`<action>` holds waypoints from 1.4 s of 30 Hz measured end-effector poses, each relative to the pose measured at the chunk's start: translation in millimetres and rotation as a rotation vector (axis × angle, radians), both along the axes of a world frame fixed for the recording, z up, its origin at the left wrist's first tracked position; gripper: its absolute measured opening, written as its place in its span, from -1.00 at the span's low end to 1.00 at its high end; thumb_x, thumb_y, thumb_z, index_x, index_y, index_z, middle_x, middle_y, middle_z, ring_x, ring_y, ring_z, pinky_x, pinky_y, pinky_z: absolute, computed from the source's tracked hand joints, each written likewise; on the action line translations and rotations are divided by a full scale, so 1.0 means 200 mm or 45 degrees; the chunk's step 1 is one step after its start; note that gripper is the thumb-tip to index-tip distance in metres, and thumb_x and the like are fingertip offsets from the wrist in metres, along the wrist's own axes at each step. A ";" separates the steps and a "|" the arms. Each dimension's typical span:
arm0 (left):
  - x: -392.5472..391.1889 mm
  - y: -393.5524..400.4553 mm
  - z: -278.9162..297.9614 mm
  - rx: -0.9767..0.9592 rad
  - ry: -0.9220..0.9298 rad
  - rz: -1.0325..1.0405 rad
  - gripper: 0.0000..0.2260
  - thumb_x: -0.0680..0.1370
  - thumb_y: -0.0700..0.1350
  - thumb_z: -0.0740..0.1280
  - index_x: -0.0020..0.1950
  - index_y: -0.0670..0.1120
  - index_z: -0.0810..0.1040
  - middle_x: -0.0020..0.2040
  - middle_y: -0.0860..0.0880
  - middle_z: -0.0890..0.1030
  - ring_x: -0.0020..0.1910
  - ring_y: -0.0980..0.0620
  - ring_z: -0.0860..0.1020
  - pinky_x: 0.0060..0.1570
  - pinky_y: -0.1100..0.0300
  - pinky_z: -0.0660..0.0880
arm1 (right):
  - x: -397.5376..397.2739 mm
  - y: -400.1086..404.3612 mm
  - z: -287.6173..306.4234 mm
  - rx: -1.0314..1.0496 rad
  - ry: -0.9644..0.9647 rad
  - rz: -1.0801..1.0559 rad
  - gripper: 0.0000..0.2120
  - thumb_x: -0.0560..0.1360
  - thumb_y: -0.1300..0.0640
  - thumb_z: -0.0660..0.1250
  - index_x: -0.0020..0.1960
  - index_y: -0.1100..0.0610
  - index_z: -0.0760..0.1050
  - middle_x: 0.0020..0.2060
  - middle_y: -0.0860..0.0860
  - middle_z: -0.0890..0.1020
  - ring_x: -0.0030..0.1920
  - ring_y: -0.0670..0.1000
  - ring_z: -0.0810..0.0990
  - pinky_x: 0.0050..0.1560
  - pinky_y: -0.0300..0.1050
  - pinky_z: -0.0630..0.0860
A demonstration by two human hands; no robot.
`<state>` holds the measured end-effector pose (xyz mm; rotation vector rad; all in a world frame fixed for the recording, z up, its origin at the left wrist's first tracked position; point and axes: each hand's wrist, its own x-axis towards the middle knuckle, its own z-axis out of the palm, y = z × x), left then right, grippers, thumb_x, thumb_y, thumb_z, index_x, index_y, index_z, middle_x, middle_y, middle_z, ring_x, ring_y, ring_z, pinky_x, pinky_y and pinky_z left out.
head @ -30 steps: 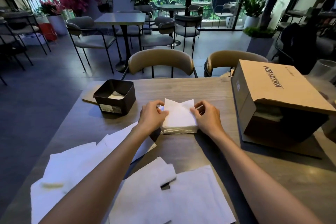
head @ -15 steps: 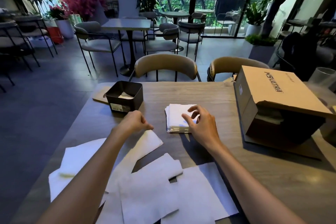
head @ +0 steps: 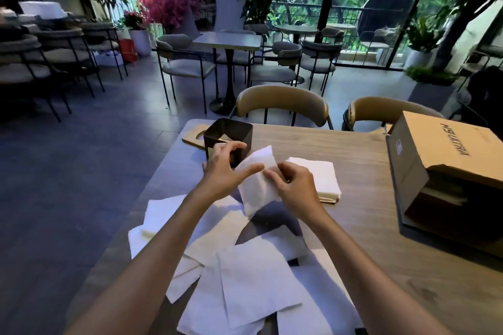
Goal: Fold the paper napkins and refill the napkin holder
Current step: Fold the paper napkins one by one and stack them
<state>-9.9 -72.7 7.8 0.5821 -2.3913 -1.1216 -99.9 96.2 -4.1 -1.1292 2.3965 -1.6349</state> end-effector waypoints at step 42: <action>-0.46 0.24 -0.18 -0.328 -0.064 -0.015 -0.83 0.54 -0.02 0.44 0.12 0.05 0.60 0.00 0.04 0.62 -0.03 0.05 0.57 -0.05 0.10 0.54 | -0.41 0.31 -0.12 0.097 0.136 -0.594 -0.48 0.48 0.00 0.52 0.35 0.02 0.38 0.13 0.03 0.46 0.02 -0.06 0.49 -0.05 -0.16 0.53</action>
